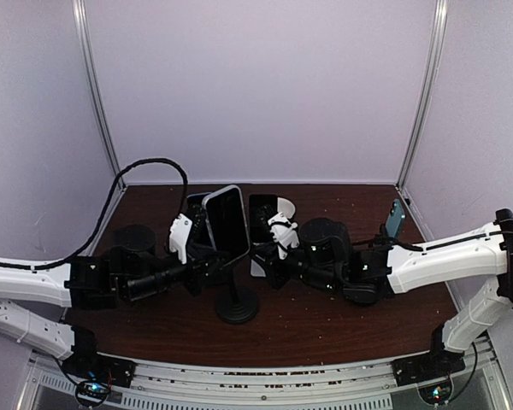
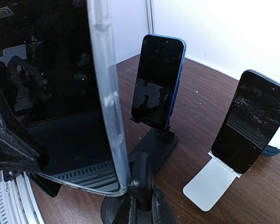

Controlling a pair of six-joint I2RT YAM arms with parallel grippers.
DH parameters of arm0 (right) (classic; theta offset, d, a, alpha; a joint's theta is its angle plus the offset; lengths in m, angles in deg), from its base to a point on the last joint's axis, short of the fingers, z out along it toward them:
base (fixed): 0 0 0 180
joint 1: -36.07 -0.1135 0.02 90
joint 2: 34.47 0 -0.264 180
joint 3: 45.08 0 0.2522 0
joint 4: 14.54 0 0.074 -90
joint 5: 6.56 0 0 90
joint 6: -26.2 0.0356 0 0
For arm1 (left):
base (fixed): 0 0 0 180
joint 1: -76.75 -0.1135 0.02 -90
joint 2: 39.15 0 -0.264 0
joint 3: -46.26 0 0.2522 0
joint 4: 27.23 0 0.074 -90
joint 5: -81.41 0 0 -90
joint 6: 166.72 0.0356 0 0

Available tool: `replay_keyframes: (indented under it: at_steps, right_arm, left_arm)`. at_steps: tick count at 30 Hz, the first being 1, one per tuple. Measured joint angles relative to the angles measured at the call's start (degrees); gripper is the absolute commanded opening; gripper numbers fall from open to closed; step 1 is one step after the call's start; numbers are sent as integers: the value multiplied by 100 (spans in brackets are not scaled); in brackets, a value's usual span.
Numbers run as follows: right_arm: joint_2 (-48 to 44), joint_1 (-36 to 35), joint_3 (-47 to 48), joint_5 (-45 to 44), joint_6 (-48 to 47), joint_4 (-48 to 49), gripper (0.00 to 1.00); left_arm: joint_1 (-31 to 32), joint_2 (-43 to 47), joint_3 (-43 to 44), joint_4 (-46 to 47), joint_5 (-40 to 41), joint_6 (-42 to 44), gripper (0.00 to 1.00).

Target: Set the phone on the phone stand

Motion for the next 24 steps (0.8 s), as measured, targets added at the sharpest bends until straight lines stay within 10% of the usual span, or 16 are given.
replay_keyframes:
  at_steps: [24]
  right_arm:
    - [-173,85,-35,-413,-341,-452,0]
  left_arm:
    - [866,-1628,1606,-1436,2022,-1770,0]
